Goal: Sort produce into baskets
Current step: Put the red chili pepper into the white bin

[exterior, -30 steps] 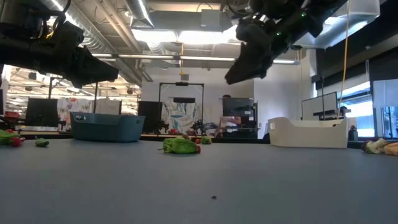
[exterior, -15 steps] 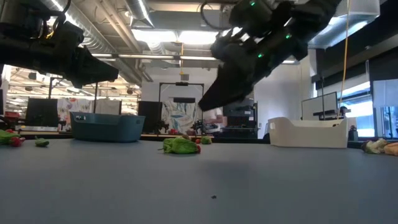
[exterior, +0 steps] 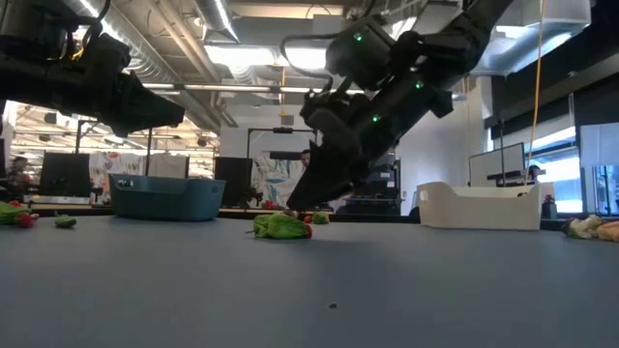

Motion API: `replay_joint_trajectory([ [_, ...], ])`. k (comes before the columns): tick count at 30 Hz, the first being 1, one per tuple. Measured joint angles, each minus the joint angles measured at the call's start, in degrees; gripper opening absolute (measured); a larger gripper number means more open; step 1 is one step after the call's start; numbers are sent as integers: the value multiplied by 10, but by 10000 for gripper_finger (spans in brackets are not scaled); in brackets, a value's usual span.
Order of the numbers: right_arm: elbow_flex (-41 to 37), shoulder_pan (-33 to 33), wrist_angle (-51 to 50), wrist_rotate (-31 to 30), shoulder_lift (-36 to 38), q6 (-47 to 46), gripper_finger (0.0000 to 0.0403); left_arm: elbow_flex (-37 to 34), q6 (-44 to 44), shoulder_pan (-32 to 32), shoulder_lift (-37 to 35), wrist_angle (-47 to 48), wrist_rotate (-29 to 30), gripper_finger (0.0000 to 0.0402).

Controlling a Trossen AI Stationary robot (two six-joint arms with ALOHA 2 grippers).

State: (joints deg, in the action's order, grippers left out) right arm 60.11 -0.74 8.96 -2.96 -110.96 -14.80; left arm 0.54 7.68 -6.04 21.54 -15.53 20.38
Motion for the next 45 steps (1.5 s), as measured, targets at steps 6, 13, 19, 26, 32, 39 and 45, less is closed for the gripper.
replay_joint_trajectory([
  [6,0,0,1,-4,-8,-4,154,0,4,0,0,1,0,138],
  [13,0,-1,5,-4,-27,-30,154,0,7,0,0,1,0,138],
  [19,1,0,14,-5,-34,-53,154,0,14,0,0,5,0,138],
  [26,0,-5,7,-16,-34,-104,154,0,30,0,0,1,0,138],
  [32,0,-4,-1,-34,-34,-109,154,0,43,0,0,1,0,138],
  [39,2,-4,-16,-33,-41,-107,100,0,41,0,0,-1,0,138],
  [45,2,-4,-20,-26,-42,-86,32,0,39,0,0,-1,0,138],
])
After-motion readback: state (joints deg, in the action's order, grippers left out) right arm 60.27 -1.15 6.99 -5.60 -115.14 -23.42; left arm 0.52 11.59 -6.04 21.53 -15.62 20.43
